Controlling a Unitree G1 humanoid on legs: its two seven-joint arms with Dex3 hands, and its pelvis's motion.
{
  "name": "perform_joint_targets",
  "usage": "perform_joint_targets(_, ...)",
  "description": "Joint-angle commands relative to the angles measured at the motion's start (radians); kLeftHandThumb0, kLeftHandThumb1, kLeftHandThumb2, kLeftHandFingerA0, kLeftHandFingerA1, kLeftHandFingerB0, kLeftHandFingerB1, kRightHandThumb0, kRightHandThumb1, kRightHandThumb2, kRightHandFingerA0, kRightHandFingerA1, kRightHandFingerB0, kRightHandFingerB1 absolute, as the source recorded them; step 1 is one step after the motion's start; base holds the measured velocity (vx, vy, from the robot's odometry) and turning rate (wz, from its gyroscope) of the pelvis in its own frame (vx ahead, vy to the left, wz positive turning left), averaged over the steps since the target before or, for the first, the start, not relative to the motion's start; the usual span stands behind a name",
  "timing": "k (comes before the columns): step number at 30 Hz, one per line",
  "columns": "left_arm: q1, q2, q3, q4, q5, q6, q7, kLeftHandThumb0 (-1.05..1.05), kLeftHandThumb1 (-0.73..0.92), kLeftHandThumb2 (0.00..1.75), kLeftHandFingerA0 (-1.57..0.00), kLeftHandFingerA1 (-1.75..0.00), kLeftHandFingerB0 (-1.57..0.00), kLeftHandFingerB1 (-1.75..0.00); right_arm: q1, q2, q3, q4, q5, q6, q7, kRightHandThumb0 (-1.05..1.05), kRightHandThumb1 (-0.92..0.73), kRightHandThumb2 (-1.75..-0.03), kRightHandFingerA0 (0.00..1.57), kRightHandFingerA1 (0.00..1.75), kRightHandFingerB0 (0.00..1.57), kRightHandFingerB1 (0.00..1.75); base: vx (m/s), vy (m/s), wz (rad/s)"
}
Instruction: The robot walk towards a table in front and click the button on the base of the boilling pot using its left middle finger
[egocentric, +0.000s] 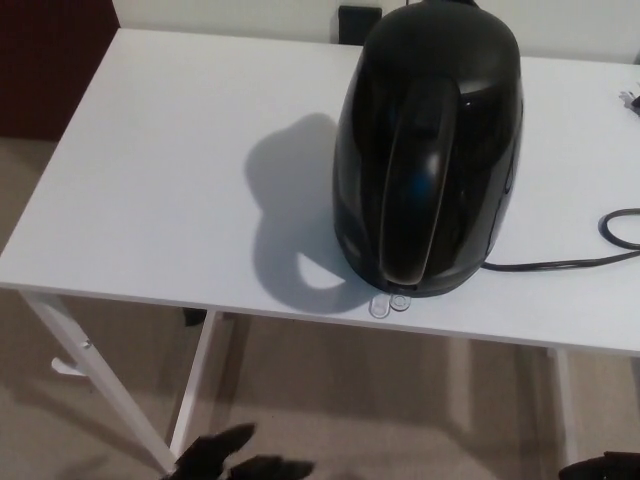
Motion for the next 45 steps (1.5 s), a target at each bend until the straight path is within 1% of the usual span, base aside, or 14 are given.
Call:
perform_joint_targets(1, -0.316, 0.106, -0.228, -0.234, 0.624, -0.145, -0.023, -0.66, 0.63, 0.6, -0.24, -0.29, -0.26, -0.3, -0.035, -0.005, 0.002, 0.003, 0.0, -0.006, 0.009, -0.37, -0.28, -0.65, 0.87, 0.67, 0.79, 0.64, 0.0, 0.0, 0.0)
perform_joint_targets(5, -0.393, 0.108, -0.245, -0.2, 0.629, -0.136, 0.04, -0.69, 0.63, 0.59, -0.3, -0.3, -0.29, -0.29, -0.044, -0.025, 0.017, -0.007, -0.018, 0.008, 0.022, -0.47, -0.3, -0.7, 0.86, 0.67, 0.76, 0.63, 0.0, 0.0, 0.0)
perform_joint_targets(6, -0.409, 0.115, -0.247, -0.212, 0.625, -0.132, 0.022, -0.68, 0.65, 0.61, -0.28, -0.3, -0.27, -0.3, -0.045, -0.025, 0.019, -0.005, -0.02, 0.006, 0.021, -0.38, -0.38, -0.52, 0.91, 0.56, 0.83, 0.54, 0.0, 0.0, 0.0)
perform_joint_targets(8, -0.423, 0.116, -0.251, -0.222, 0.62, -0.125, 0.009, -0.67, 0.65, 0.6, -0.27, -0.3, -0.25, -0.29, -0.045, -0.027, 0.018, 0.002, -0.019, -0.005, 0.023, -0.38, -0.39, -0.52, 0.99, 0.59, 0.85, 0.55, 0.0, 0.0, 0.0)
perform_joint_targets(9, -0.429, 0.12, -0.253, -0.227, 0.614, -0.123, 0.006, -0.67, 0.65, 0.6, -0.27, -0.3, -0.25, -0.29, -0.05, -0.027, 0.022, 0.015, -0.024, -0.018, 0.019, -0.48, -0.3, -0.71, 0.92, 0.69, 0.79, 0.64, 0.0, 0.0, 0.0)
perform_joint_targets(13, -0.449, 0.127, -0.274, -0.23, 0.601, -0.108, 0.003, -0.66, 0.66, 0.6, -0.27, -0.3, -0.24, -0.28, -0.054, -0.021, 0.012, 0.027, -0.007, -0.035, 0.031, -0.5, -0.29, -0.7, 0.99, 0.71, 0.81, 0.64, 0.0, 0.0, 0.0)
perform_joint_targets(14, -0.456, 0.127, -0.284, -0.232, 0.612, -0.102, -0.004, -0.66, 0.68, 0.61, -0.26, -0.29, -0.23, -0.28, -0.051, -0.025, 0.018, 0.02, -0.014, -0.03, 0.027, -0.42, -0.37, -0.52, 0.98, 0.58, 0.82, 0.54, 0.0, 0.0, 0.0)
perform_joint_targets(32, -0.484, 0.127, -0.35, -0.171, 0.629, -0.035, 0.072, -0.66, 0.62, 0.59, -0.3, -0.3, -0.26, -0.29, -0.058, -0.038, 0.026, 0.007, -0.011, -0.032, 0.039, -0.4, -0.38, -0.52, 0.97, 0.58, 0.85, 0.55, 0.0, 0.0, 0.0)
perform_joint_targets(33, -0.49, 0.123, -0.351, -0.163, 0.635, -0.028, 0.065, -0.66, 0.62, 0.59, -0.3, -0.3, -0.26, -0.29, -0.059, -0.039, 0.027, 0.009, -0.008, -0.043, 0.044, -0.51, -0.32, -0.7, 0.97, 0.68, 0.81, 0.62, 0.0, 0.0, 0.0)
perform_joint_targets(35, -0.497, 0.118, -0.349, -0.153, 0.632, -0.029, 0.061, -0.66, 0.63, 0.59, -0.3, -0.3, -0.26, -0.29, -0.06, -0.043, 0.033, 0.007, -0.015, -0.047, 0.041, -0.5, -0.32, -0.72, 0.96, 0.68, 0.83, 0.64, 0.0, 0.0, 0.0)
perform_joint_targets(36, -0.5, 0.112, -0.346, -0.147, 0.624, -0.027, 0.051, -0.66, 0.63, 0.59, -0.29, -0.3, -0.26, -0.29, -0.061, -0.044, 0.036, 0.01, -0.018, -0.05, 0.039, -0.43, -0.41, -0.53, 1.04, 0.56, 0.91, 0.54, 0.0, 0.0, 0.0)
perform_joint_targets(39, -0.506, 0.099, -0.341, -0.13, 0.628, -0.019, 0.058, -0.67, 0.62, 0.59, -0.29, -0.3, -0.27, -0.29, -0.06, -0.042, 0.034, 0.01, -0.012, -0.056, 0.039, -0.5, -0.32, -0.71, 0.96, 0.66, 0.85, 0.64, 0.0, 0.0, 0.0)
perform_joint_targets(40, -0.506, 0.097, -0.339, -0.13, 0.629, -0.017, 0.052, -0.66, 0.63, 0.59, -0.28, -0.3, -0.26, -0.29, -0.058, -0.041, 0.033, 0.008, -0.01, -0.055, 0.04, -0.39, -0.4, -0.53, 1.05, 0.56, 0.93, 0.54, 0.0, 0.0, 0.0)
perform_joint_targets(45, -0.521, 0.079, -0.327, -0.116, 0.617, -0.009, 0.016, -0.65, 0.64, 0.6, -0.28, -0.3, -0.26, -0.29, -0.058, -0.036, 0.023, 0.008, 0.001, -0.041, 0.044, -0.3, -0.38, -0.52, 1.0, 0.56, 0.86, 0.54, 0.0, 0.0, 0.0)
